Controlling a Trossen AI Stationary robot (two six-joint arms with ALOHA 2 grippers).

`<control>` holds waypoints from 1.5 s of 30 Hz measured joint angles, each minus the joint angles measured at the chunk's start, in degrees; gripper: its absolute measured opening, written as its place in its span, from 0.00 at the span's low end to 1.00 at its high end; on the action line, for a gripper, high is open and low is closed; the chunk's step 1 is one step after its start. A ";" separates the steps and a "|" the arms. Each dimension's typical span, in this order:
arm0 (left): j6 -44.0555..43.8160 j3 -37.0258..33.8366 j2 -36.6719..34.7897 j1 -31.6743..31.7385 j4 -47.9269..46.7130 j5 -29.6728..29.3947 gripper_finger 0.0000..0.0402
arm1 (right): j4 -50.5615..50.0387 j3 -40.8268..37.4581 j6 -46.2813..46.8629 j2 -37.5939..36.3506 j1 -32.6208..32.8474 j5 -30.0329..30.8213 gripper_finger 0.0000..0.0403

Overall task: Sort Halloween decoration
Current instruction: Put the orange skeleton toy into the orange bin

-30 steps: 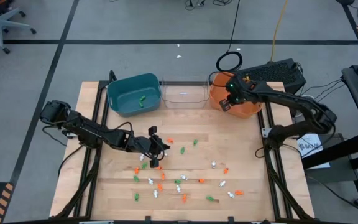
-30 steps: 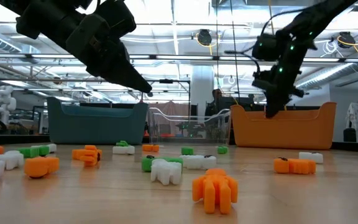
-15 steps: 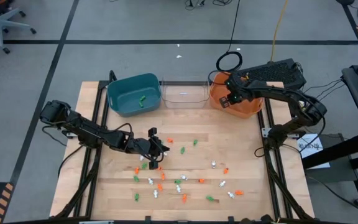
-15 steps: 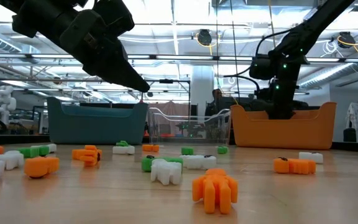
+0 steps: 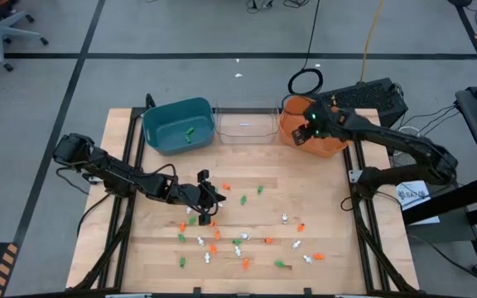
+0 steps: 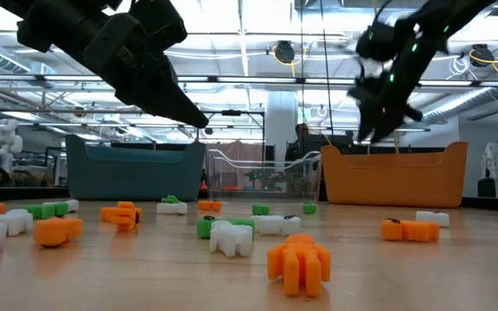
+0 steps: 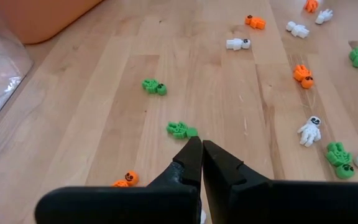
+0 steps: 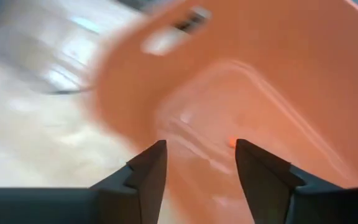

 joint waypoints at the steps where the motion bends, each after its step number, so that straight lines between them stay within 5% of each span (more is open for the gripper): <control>1: 0.00 0.00 0.00 0.00 0.00 0.00 0.03 | -0.04 0.02 0.83 -1.27 2.46 1.12 0.44; 12: 0.00 0.00 0.00 0.00 -0.03 0.00 0.03 | 2.82 -0.33 4.77 -1.75 33.96 14.59 0.45; 20: 0.00 0.00 0.00 0.00 0.18 -2.36 0.03 | 42.23 -10.35 1.88 10.23 50.61 23.78 0.45; 27: -1.65 0.00 0.00 0.00 0.43 -3.02 0.03 | 62.83 -9.09 -3.94 28.06 50.62 23.94 0.45; 45: -8.91 0.00 0.00 -1.99 -2.99 -3.10 0.03 | 63.53 11.08 -10.95 54.20 43.35 14.36 0.45</control>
